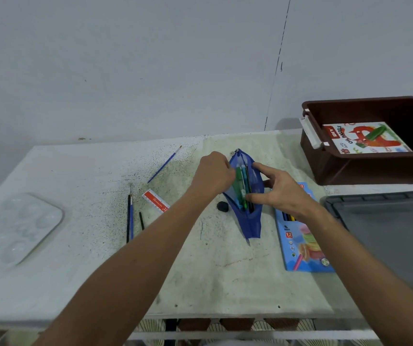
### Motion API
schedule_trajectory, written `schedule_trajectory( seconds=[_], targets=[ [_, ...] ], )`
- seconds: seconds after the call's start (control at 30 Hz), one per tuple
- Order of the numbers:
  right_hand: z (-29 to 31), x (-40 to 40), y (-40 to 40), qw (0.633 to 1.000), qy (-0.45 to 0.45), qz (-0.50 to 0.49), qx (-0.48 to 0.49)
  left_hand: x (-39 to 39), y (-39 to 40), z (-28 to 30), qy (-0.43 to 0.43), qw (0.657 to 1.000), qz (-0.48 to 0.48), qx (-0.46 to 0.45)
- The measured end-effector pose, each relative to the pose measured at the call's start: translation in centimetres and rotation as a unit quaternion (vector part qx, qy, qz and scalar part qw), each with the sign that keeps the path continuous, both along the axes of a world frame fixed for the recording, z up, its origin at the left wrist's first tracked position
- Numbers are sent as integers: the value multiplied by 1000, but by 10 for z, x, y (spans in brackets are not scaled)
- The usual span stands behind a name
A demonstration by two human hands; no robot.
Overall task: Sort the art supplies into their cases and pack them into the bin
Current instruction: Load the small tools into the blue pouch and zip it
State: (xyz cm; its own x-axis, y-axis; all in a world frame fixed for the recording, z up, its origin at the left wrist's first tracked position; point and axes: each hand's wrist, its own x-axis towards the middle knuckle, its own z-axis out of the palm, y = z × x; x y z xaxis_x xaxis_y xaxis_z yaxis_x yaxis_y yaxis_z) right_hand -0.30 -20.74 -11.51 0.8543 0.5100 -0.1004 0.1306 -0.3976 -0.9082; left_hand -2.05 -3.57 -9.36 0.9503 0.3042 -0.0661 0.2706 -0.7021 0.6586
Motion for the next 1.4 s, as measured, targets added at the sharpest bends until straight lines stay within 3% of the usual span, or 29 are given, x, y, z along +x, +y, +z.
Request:
schedule_trajectory(
  seconds=[0.1,0.17,0.27,0.37,0.47,0.6,0.73,0.8,0.93,1.07,1.2,1.3,1.4],
  targets=[
    [-2,2,-2,1000,1,-5,3,-4,9,0,-34,999,11,29],
    [-3,3,-4,1000,5,-17,12,-6,12,-3,28,1000,13,4],
    [-4,3,-4,998,6,-59,26,-8,13,-5,157,975,2,-160],
    [-3,1,-2,997,1,-70,34,-7,11,-7,154,966,4,-207],
    [-2,0,-1,998,-6,-57,32,-8,11,-9,138,973,0,-185],
    [1,-2,1,996,-30,-64,50,-8,10,-10,64,996,-27,-59],
    [6,-9,2,990,-71,-80,92,-11,6,-2,-14,989,-47,-141],
    [5,-8,3,992,-53,-77,87,-12,8,-4,-10,995,-47,-92],
    [1,-8,3,993,-30,-82,73,-15,14,-11,34,995,-40,-81],
    [-2,-9,4,986,-66,-109,109,-19,23,-16,49,998,-20,39],
    [-6,-9,9,991,-57,-74,101,-23,27,-19,67,993,-30,-89],
    [-10,-6,12,995,-10,-75,69,-28,30,-21,75,993,-32,-83],
    [-12,-4,14,994,-50,-88,39,-33,37,-17,61,982,-25,-177]
  ],
)
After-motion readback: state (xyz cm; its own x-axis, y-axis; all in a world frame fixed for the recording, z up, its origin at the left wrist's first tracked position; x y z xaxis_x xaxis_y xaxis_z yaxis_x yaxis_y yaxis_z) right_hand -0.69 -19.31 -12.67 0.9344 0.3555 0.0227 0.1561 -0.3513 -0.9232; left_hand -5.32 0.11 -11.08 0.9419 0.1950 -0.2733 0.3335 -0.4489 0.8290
